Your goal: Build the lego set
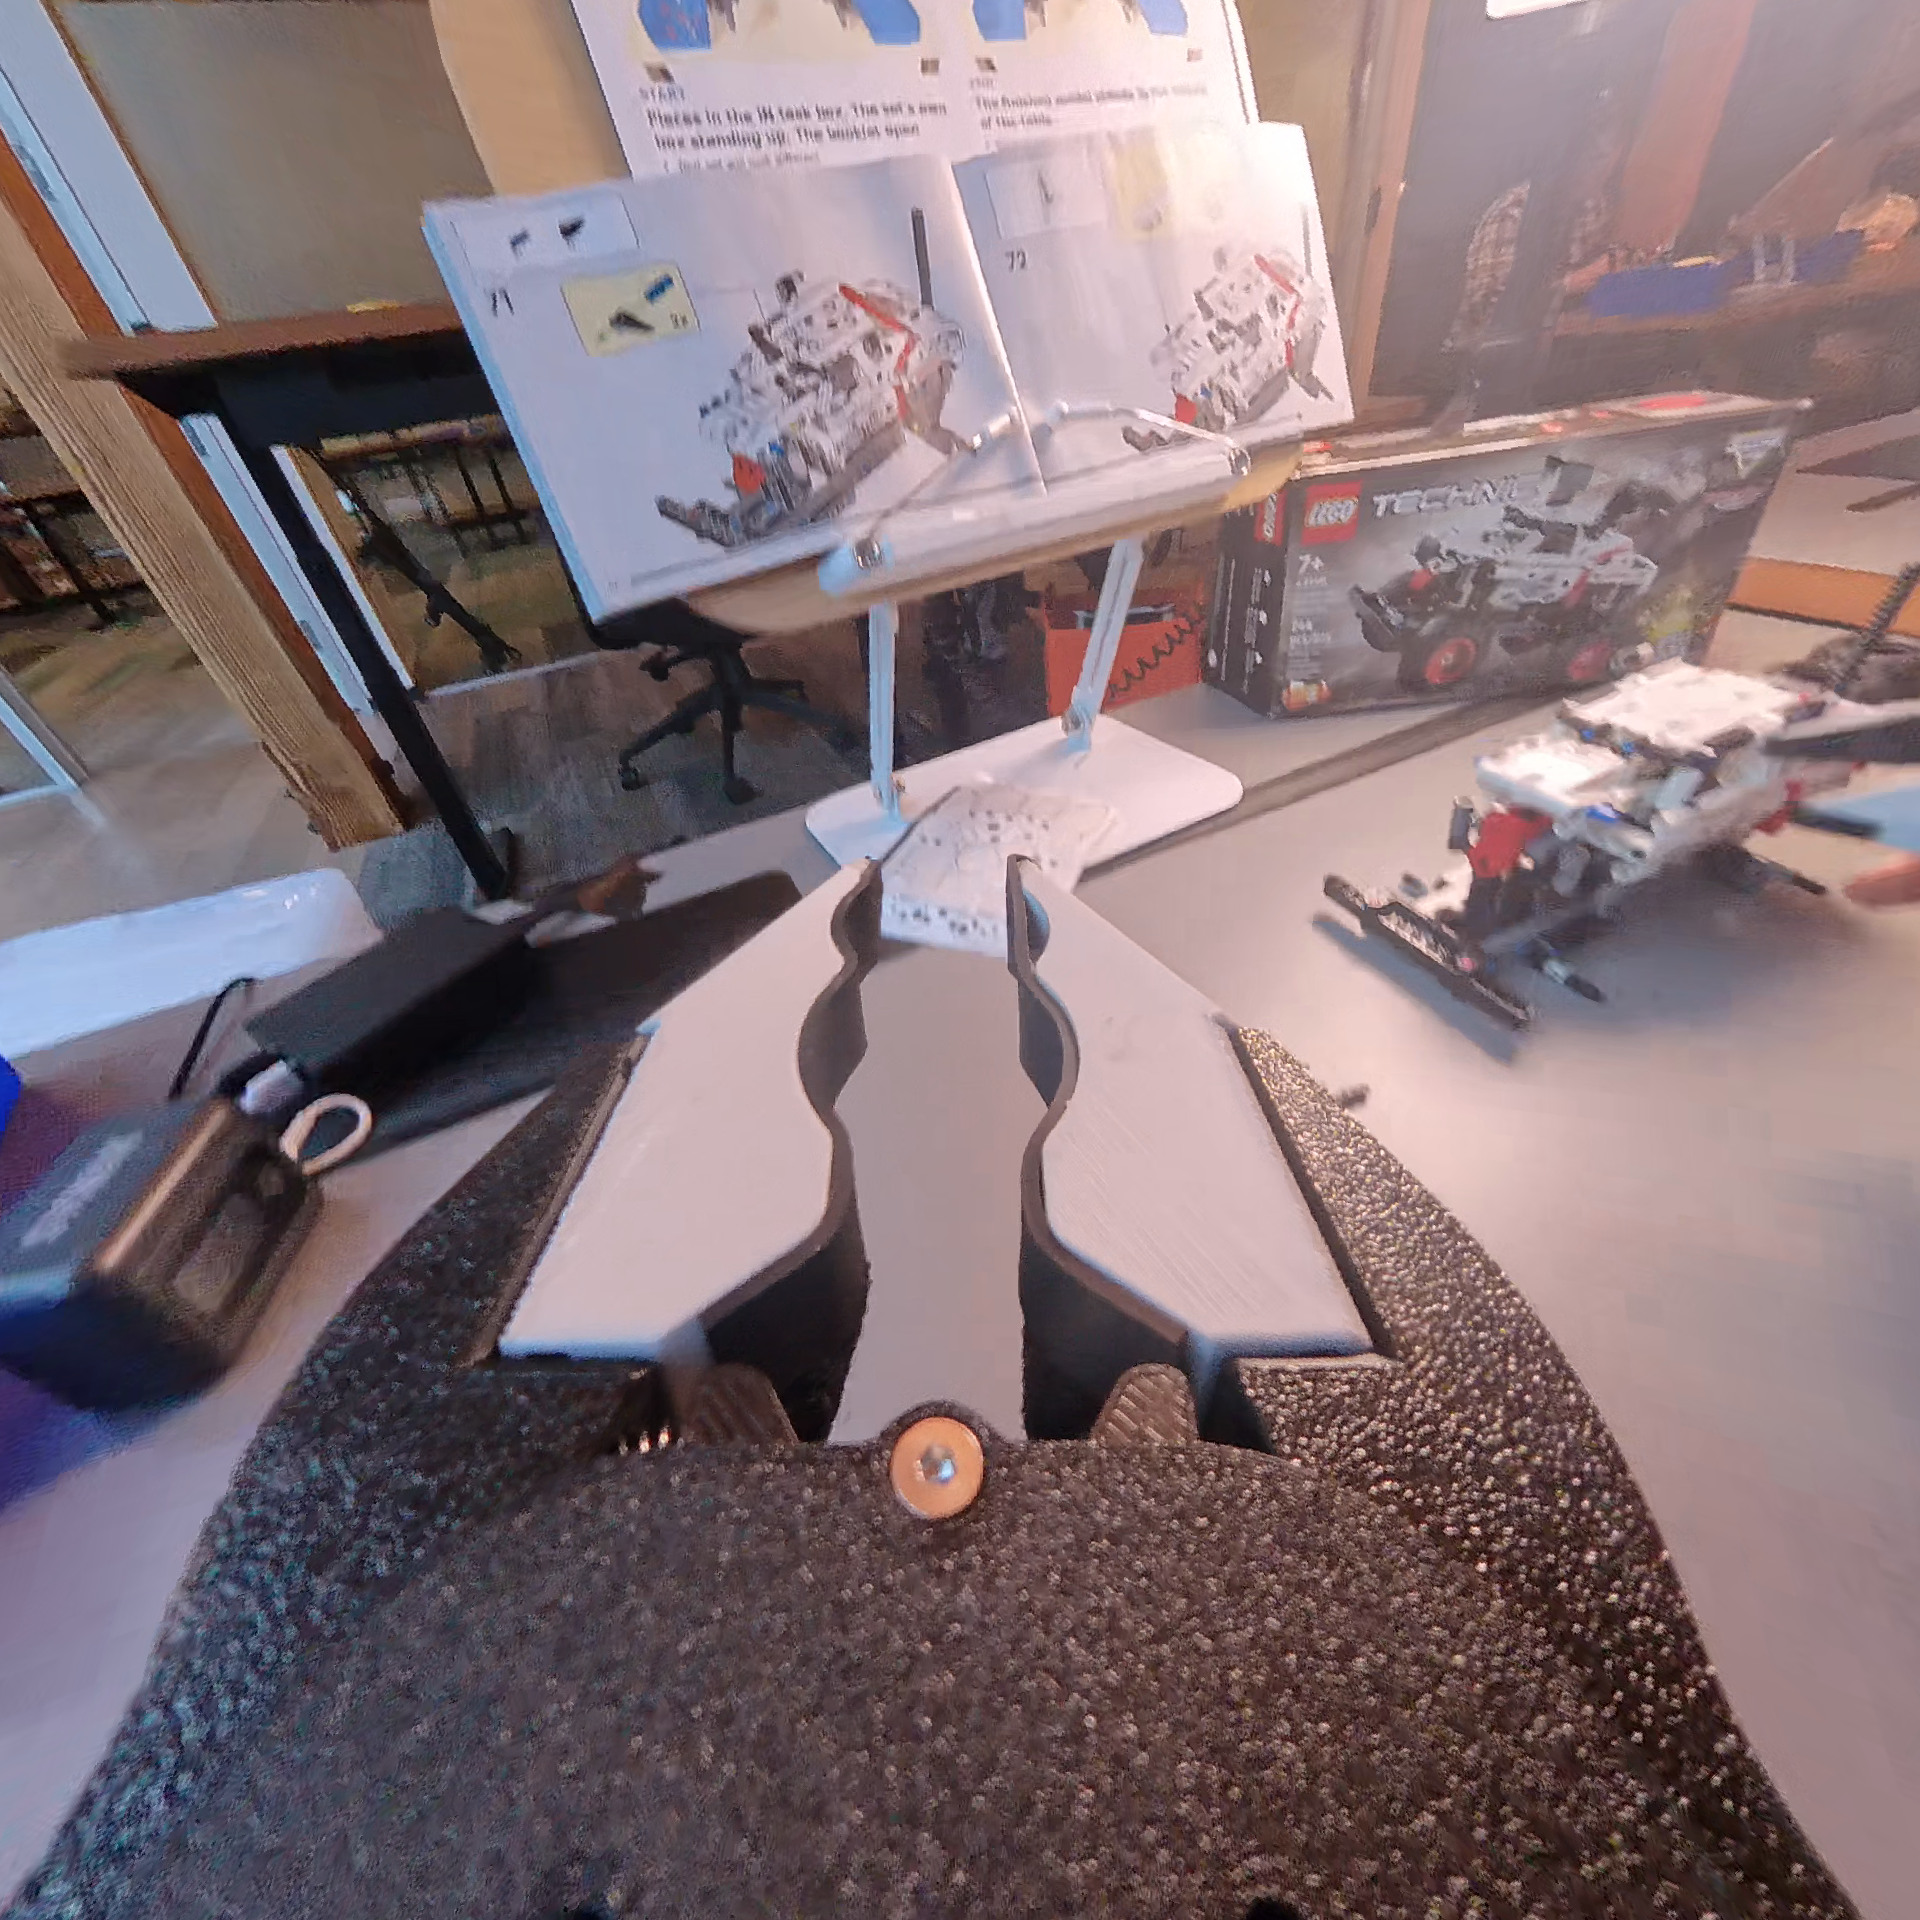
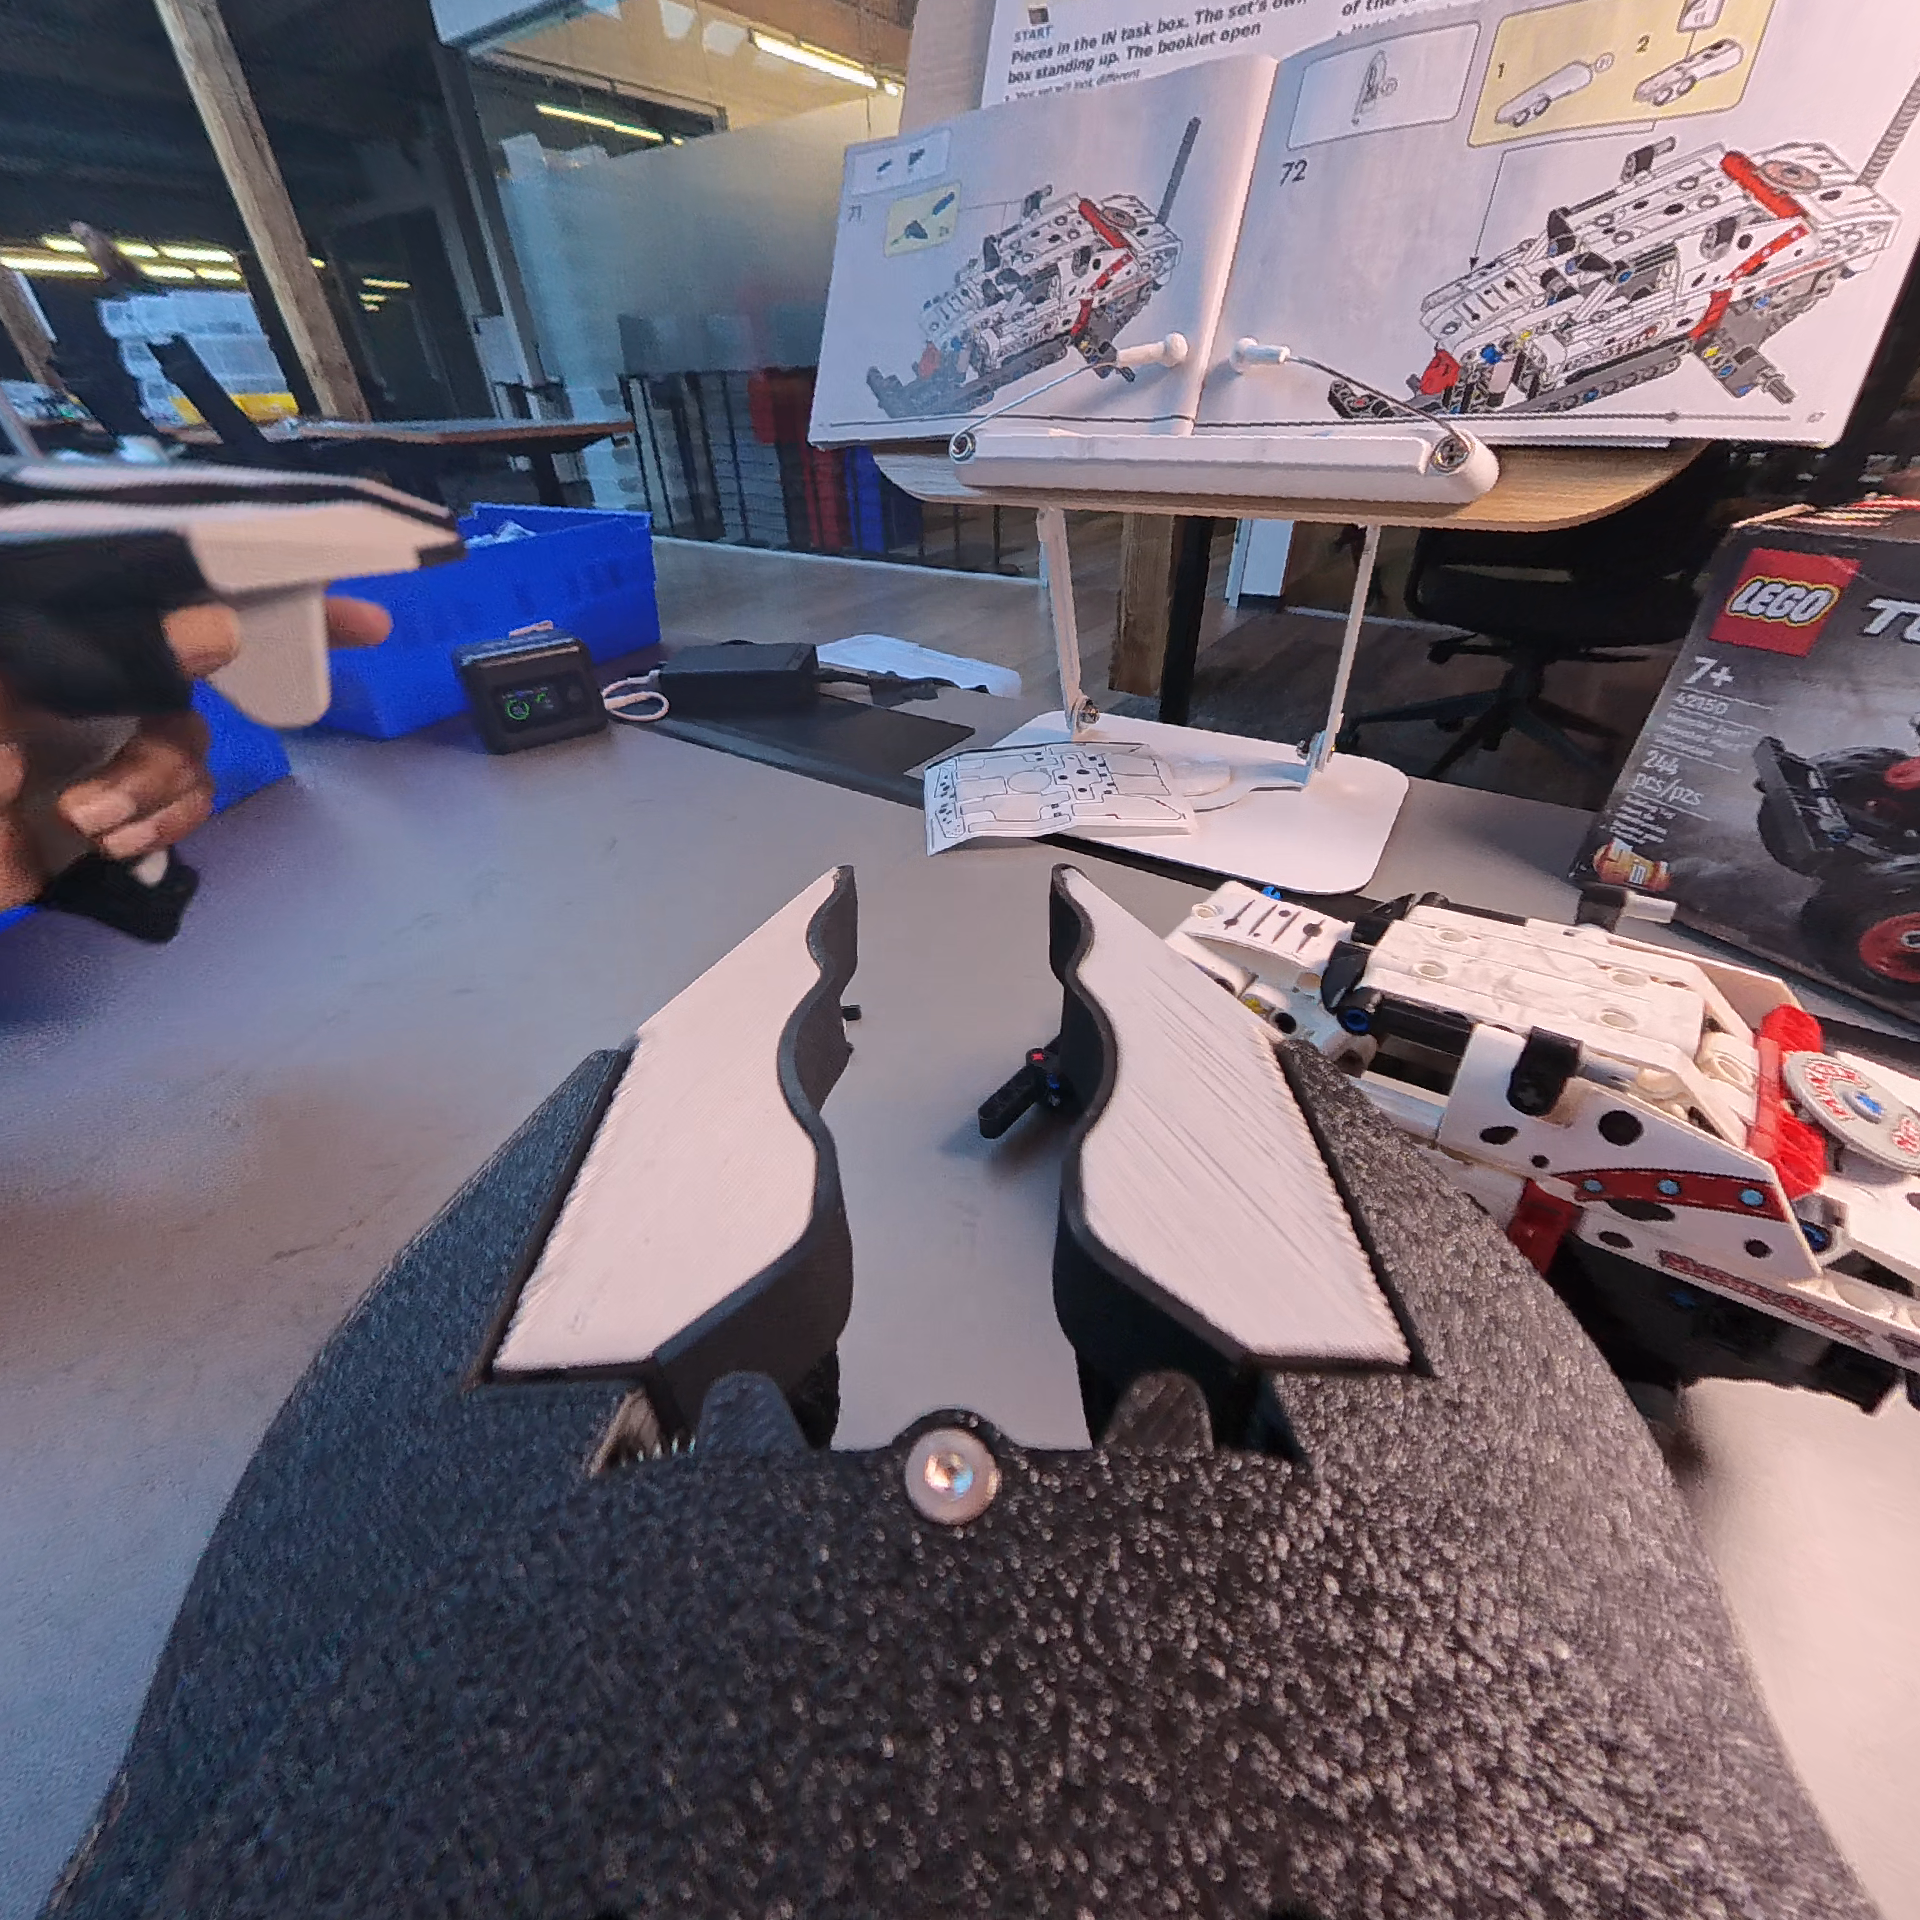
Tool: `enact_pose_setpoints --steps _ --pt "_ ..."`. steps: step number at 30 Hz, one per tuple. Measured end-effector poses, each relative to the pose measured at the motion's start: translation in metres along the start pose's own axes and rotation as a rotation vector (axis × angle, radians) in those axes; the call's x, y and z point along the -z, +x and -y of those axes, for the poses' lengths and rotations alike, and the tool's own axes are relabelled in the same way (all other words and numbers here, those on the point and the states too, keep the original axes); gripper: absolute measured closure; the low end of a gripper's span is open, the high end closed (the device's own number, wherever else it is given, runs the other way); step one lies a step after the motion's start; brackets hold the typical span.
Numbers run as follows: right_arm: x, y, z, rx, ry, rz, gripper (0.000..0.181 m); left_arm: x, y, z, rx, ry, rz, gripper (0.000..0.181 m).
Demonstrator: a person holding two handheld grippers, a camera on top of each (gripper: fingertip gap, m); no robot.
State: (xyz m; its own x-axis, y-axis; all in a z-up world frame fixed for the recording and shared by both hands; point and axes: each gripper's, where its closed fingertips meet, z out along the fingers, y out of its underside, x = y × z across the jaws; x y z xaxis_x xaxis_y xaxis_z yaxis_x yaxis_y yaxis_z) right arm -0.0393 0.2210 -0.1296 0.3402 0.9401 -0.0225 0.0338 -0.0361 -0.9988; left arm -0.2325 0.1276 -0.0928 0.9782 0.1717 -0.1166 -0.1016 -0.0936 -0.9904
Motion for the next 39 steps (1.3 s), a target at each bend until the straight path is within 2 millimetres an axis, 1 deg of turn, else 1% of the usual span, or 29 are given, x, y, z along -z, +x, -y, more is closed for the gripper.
enact_pose_setpoints --steps 2,3,6,7,9,11,14,18,20,24,26,27,28,29,35,36,39 --pt "0.002 0.001 0.001 0.010 0.004 -0.013 0.142 -0.028 -0.011 0.026 0.020 0.037 0.026 0.158" --pt "0.004 0.002 0.003 0.008 0.012 -0.023 0.140 -0.044 -0.018 0.038 0.032 0.042 0.041 0.155" --pt "0.009 0.007 0.009 0.026 0.027 -0.054 0.135 -0.090 -0.043 0.075 0.083 0.076 0.092 0.140" --pt "0.009 0.008 0.010 0.034 0.031 -0.058 0.134 -0.104 -0.053 0.085 0.098 0.077 0.115 0.133" --pt "0.010 0.008 0.011 0.039 0.034 -0.057 0.134 -0.132 -0.069 0.094 0.113 0.055 0.148 0.120" --pt "0.009 0.007 0.011 0.047 0.031 -0.052 0.134 -0.155 -0.080 0.096 0.127 0.021 0.165 0.111" --pt "0.008 0.005 0.010 0.063 0.028 -0.048 0.134 -0.174 -0.090 0.097 0.126 0.001 0.193 0.104" --pt "0.007 0.005 0.009 0.068 0.025 -0.045 0.134 -0.185 -0.093 0.102 0.101 0.005 0.213 0.106" --pt "0.007 0.004 0.008 0.069 0.020 -0.041 0.134 -0.187 -0.096 0.103 0.101 0.005 0.221 0.115" --pt "0.006 0.004 0.006 0.067 0.013 -0.034 0.134 -0.187 -0.098 0.106 0.099 0.010 0.228 0.124" --pt "0.006 0.003 0.006 0.067 0.011 -0.032 0.134 -0.185 -0.097 0.107 0.094 0.017 0.229 0.135" --pt "0.006 0.003 0.006 0.068 0.010 -0.030 0.134 -0.184 -0.096 0.107 0.092 0.022 0.227 0.146" --pt "0.006 0.002 0.005 0.069 0.009 -0.029 0.134 -0.182 -0.095 0.108 0.090 0.030 0.223 0.171" --pt "0.006 0.002 0.005 0.070 0.008 -0.027 0.134 -0.180 -0.095 0.108 0.086 0.032 0.221 0.181" --pt "0.005 -0.001 0.004 0.079 0.002 -0.023 0.134 -0.172 -0.093 0.108 0.061 0.014 0.228 0.181" --pt "0.005 -0.001 0.004 0.081 0.000 -0.022 0.134 -0.172 -0.092 0.107 0.060 0.008 0.223 0.178" --pt "0.005 -0.003 0.003 0.088 -0.006 -0.017 0.134 -0.172 -0.085 0.107 0.070 -0.001 0.183 0.121"
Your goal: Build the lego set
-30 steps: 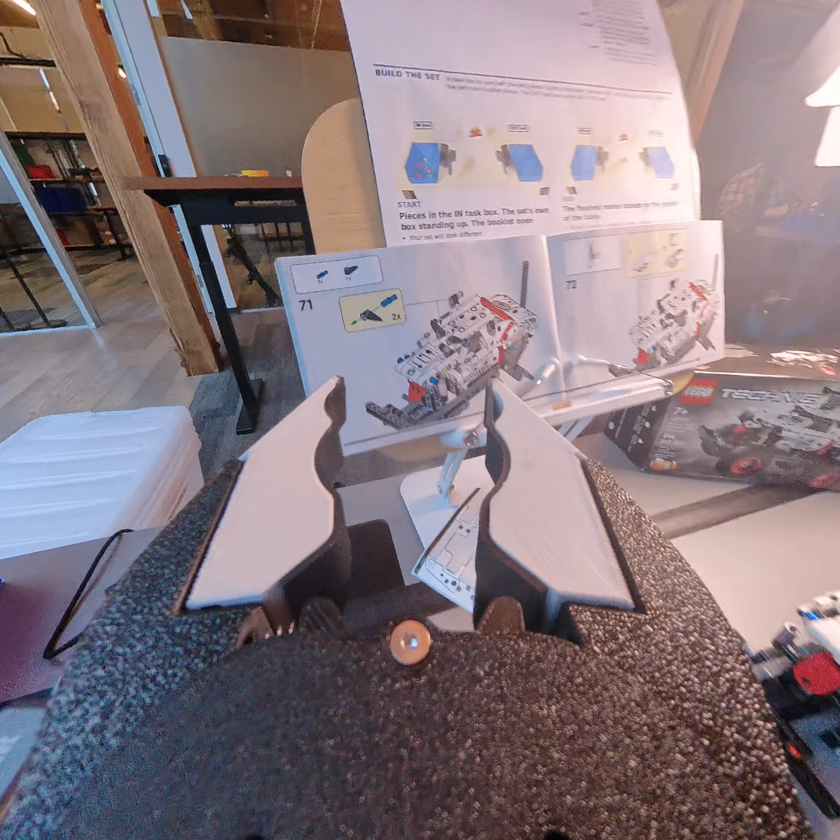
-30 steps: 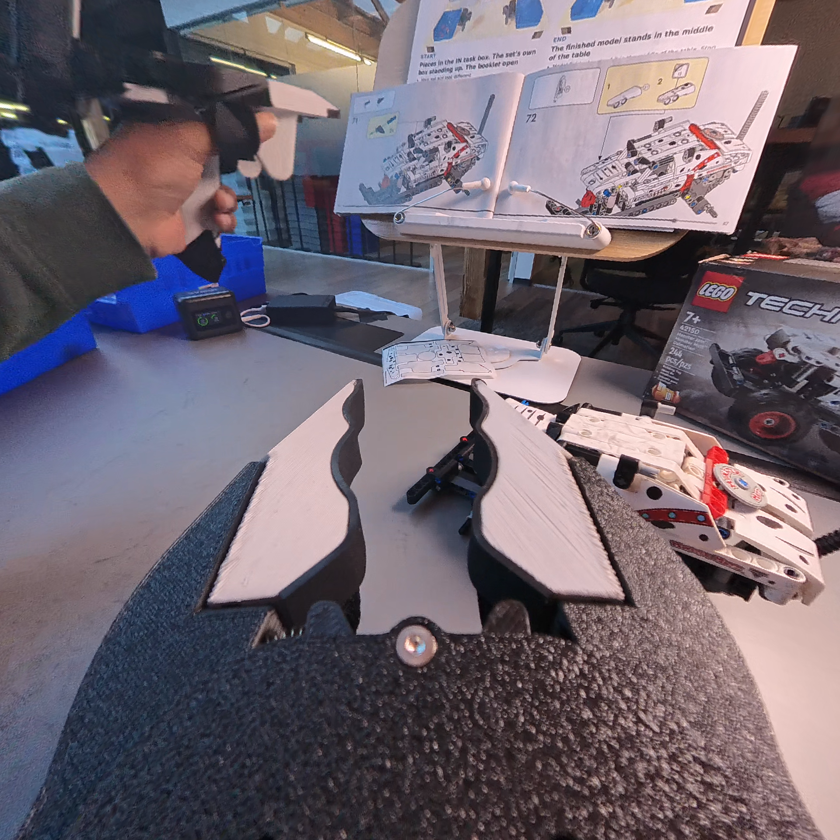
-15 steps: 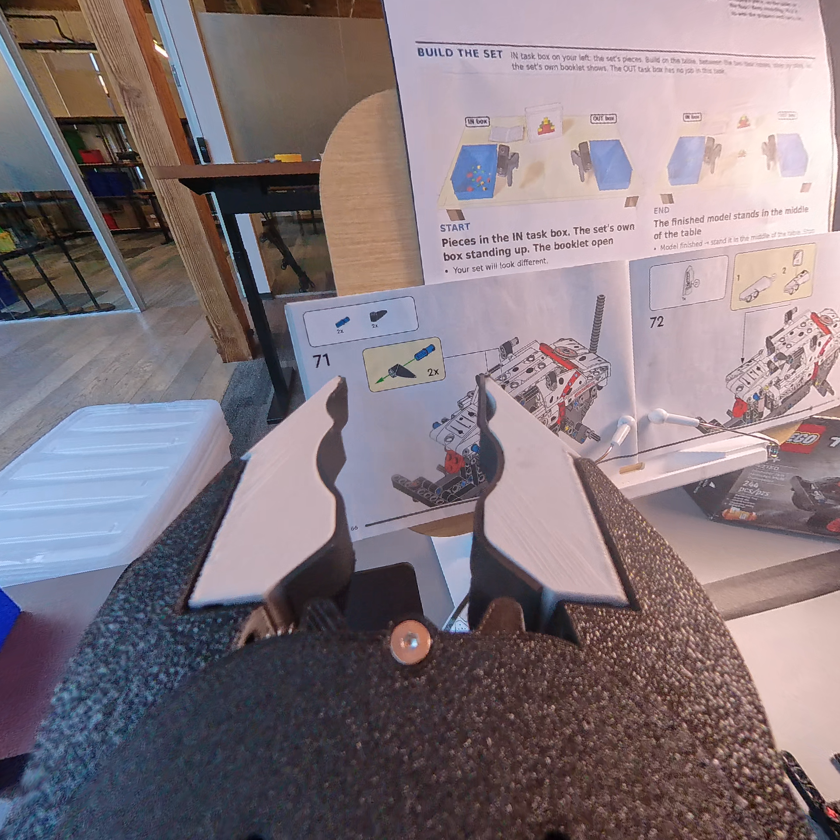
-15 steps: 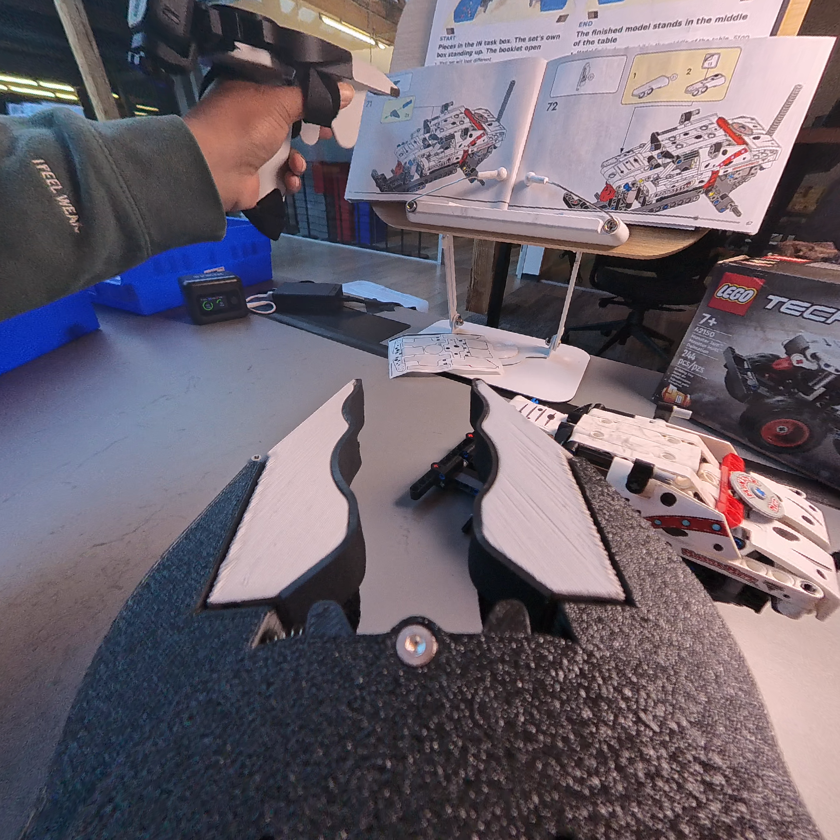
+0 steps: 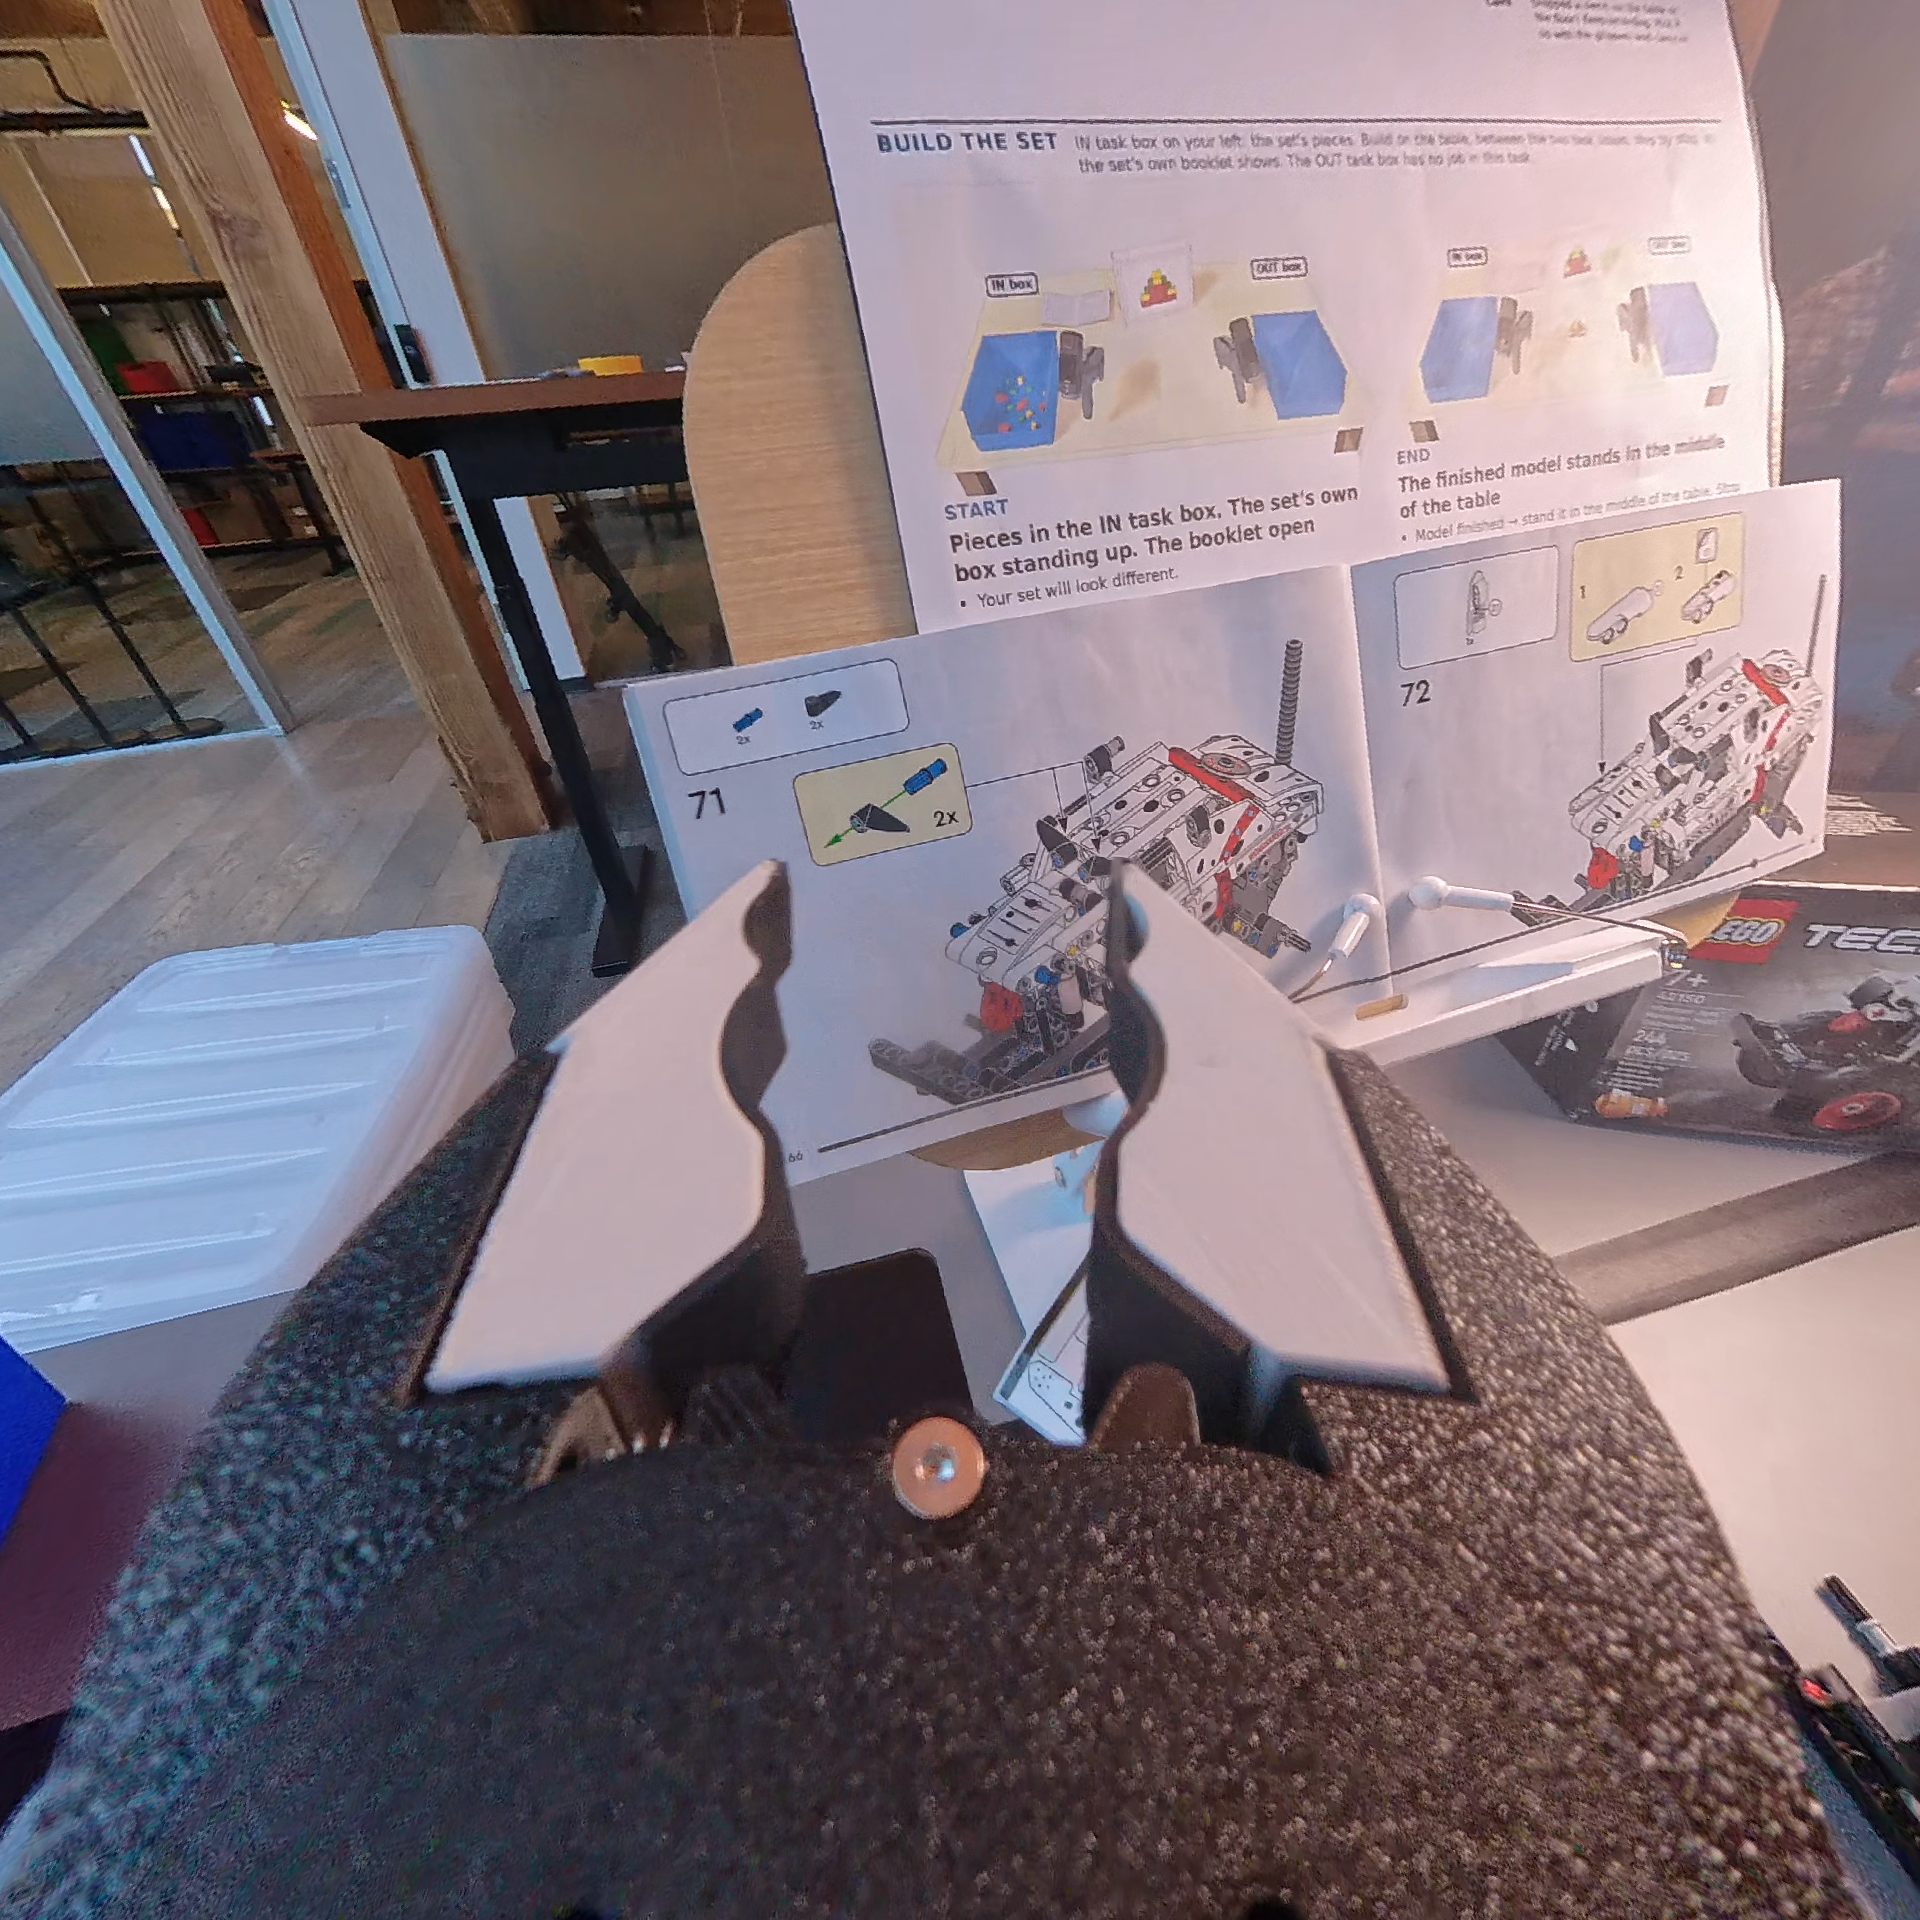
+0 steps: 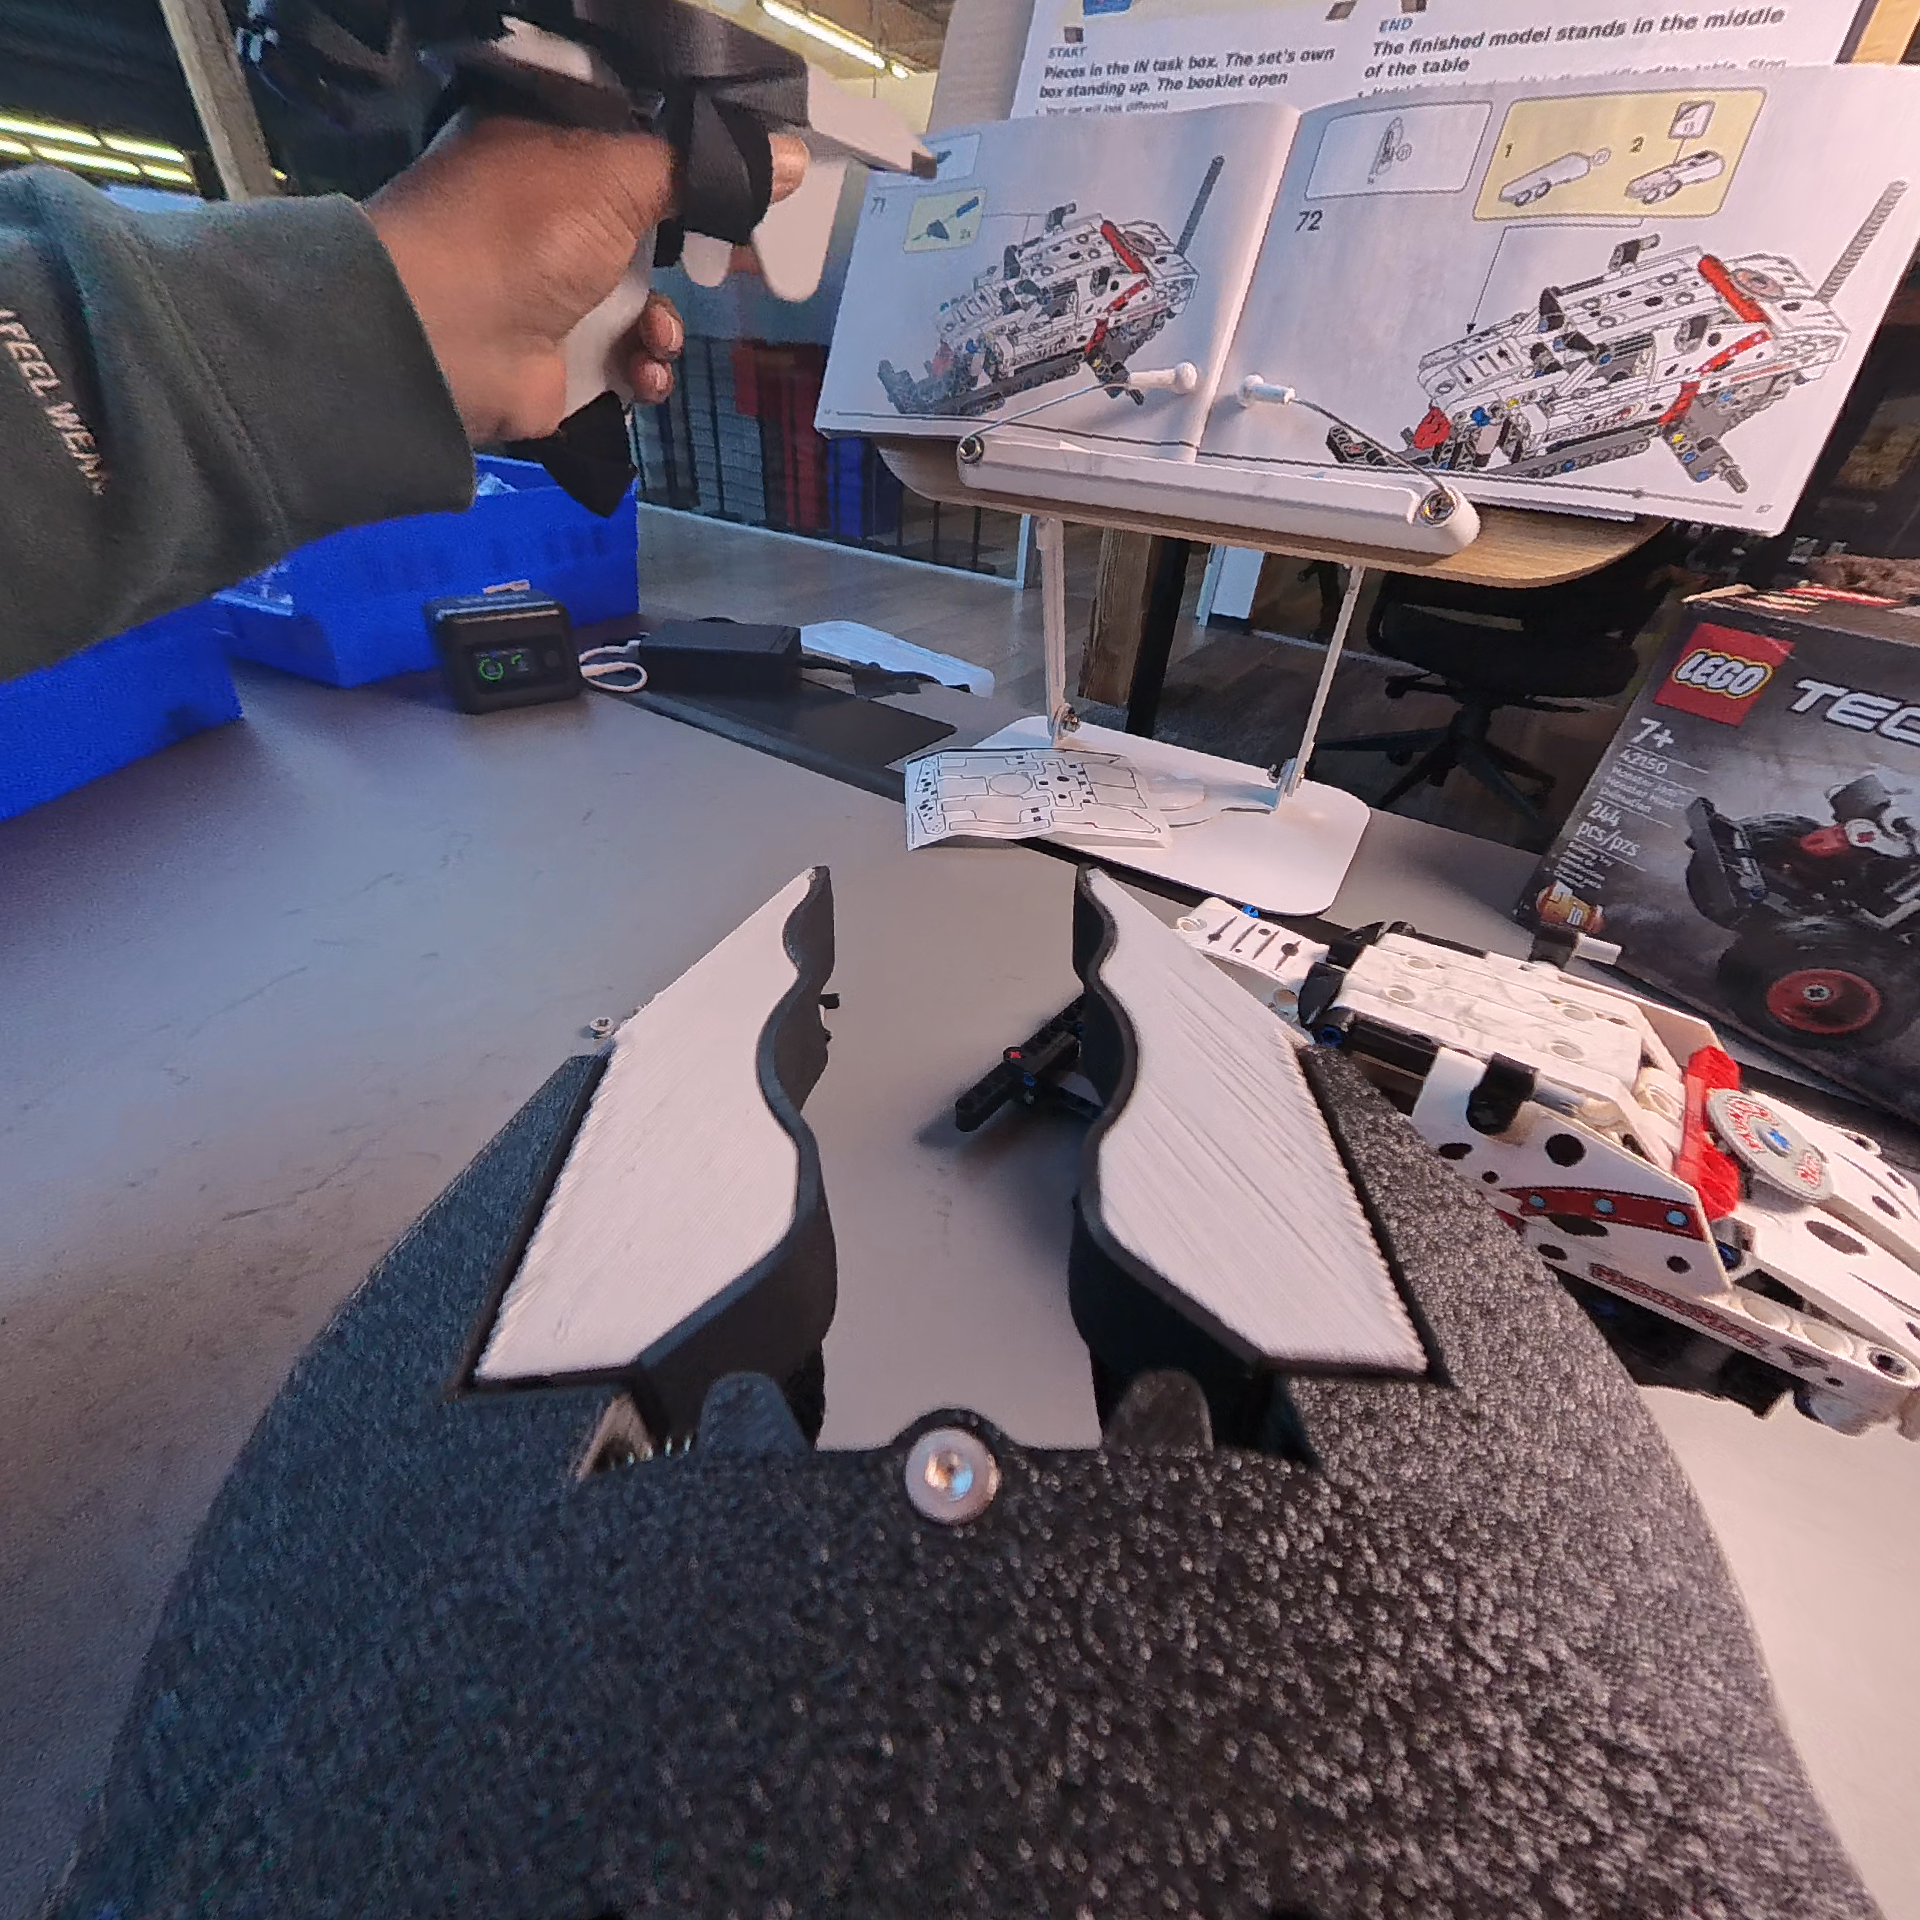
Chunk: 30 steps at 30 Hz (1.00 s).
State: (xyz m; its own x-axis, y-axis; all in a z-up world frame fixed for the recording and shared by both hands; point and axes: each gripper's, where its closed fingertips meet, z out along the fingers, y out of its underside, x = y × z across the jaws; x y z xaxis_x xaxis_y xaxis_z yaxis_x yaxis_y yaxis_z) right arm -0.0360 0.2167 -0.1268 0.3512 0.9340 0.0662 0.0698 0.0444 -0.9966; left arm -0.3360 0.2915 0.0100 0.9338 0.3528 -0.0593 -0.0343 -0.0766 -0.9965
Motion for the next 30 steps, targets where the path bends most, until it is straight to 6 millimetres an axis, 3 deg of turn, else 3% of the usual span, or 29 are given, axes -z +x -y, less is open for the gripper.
enact_pose_setpoints --steps 2,14,18,24,30 --pt "0.000 -0.001 -0.001 0.015 -0.004 0.001 0.134 0.001 0.002 -0.001 -0.004 -0.006 -0.008 0.105" --pt "0.002 -0.001 0.004 0.045 0.008 -0.004 0.135 0.006 0.020 -0.016 -0.036 -0.028 -0.039 0.102" --pt "0.002 0.001 0.005 0.034 0.013 -0.008 0.134 0.016 0.028 -0.024 -0.027 -0.028 -0.062 0.103" --pt "0.003 0.004 0.007 0.028 0.023 -0.023 0.135 0.071 0.057 -0.040 -0.005 0.016 -0.153 0.115" --pt "0.002 0.002 0.004 0.032 0.016 -0.021 0.135 0.135 0.068 -0.075 -0.047 -0.004 -0.183 0.116"
